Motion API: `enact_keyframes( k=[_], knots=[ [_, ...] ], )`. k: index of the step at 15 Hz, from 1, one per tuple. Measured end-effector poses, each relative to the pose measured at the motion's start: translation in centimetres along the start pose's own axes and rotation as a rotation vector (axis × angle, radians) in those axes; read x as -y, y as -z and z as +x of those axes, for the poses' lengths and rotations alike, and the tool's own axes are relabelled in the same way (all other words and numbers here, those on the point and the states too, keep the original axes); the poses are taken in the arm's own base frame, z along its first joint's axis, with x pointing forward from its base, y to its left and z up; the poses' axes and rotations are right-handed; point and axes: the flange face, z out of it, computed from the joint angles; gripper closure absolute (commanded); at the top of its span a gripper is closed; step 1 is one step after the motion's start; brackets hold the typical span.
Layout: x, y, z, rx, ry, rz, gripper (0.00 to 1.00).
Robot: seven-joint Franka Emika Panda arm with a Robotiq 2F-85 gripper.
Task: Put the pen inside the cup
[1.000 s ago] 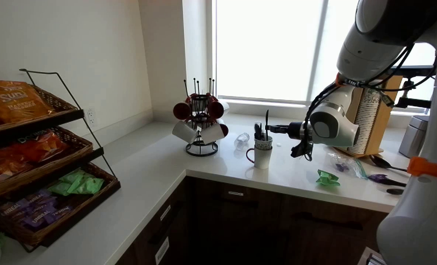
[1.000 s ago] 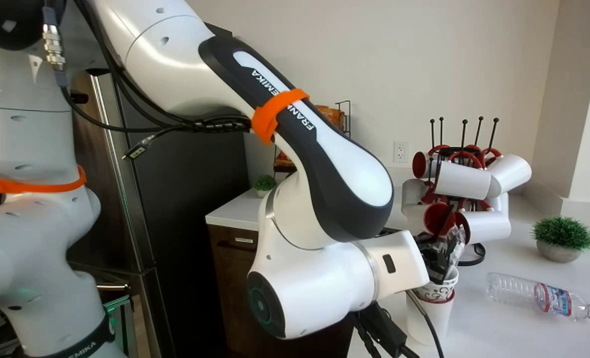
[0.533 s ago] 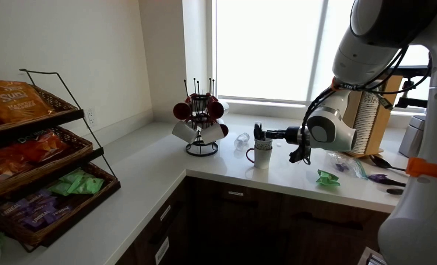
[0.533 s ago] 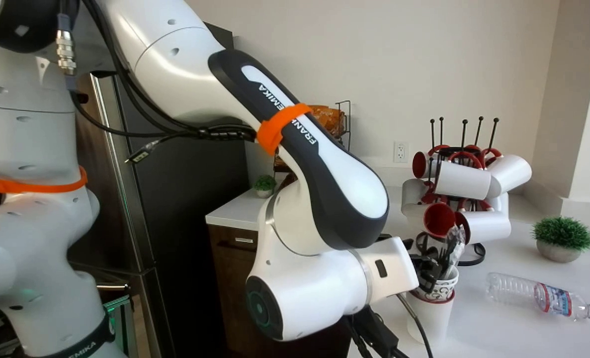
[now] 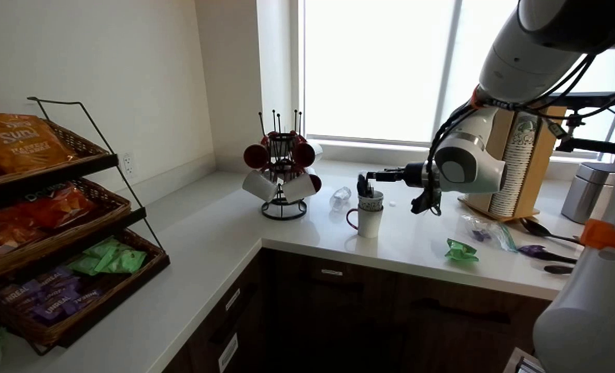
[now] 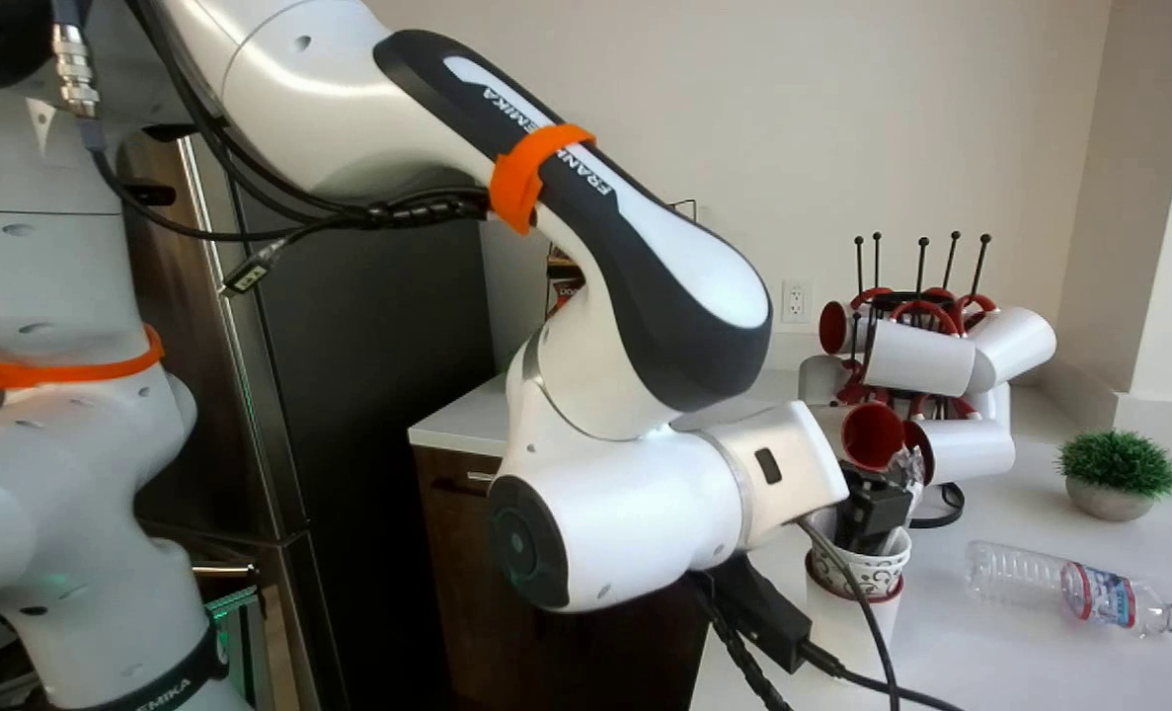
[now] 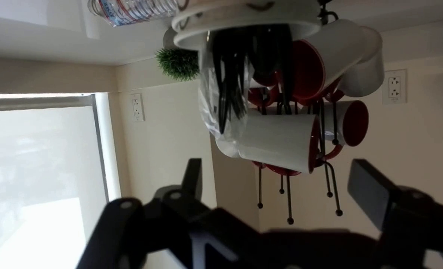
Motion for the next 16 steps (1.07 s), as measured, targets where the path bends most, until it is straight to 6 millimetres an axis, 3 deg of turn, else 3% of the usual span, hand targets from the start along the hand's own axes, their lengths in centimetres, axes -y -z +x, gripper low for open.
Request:
enact_keyframes(
  k=[6,11,16],
  knots=[
    [2.2,0.5,6.0,0.205,0.03,0.098,0.0],
    [4.8,-1.1,8.3,0.455,0.059,0.187,0.0],
    [3.7,-1.2,10.3,0.682,0.108,0.107,0.0]
  ],
)
